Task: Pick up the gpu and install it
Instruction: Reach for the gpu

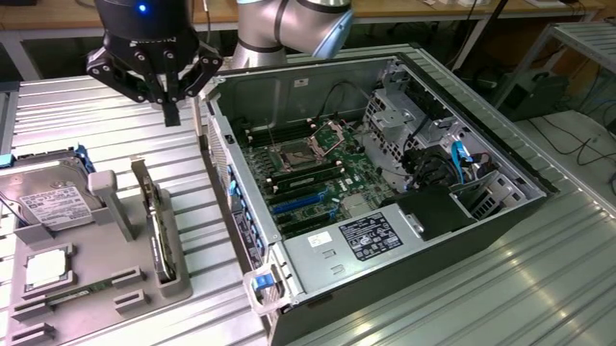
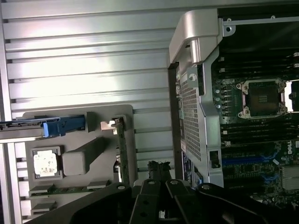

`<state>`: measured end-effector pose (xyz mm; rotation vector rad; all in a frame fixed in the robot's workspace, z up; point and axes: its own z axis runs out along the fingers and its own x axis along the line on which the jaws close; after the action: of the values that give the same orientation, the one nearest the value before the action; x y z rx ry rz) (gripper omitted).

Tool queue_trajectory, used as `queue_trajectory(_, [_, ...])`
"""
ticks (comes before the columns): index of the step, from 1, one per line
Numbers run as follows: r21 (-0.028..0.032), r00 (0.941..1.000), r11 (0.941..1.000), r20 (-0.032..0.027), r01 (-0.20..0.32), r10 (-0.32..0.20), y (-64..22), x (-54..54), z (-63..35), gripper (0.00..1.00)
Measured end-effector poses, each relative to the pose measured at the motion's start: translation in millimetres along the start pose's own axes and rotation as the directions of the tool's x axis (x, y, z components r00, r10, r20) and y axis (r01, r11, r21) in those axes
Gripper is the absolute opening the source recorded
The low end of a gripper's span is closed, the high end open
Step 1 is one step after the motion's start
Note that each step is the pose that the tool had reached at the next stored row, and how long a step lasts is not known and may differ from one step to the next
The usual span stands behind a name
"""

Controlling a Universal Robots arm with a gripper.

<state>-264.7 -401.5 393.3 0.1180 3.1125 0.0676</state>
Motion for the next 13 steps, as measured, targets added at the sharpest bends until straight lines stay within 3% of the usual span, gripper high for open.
queue_trajectory(13, [0.0, 1.0, 1.0, 0.0, 0.0, 0.0, -1.9, 16.7, -0.5, 0.11])
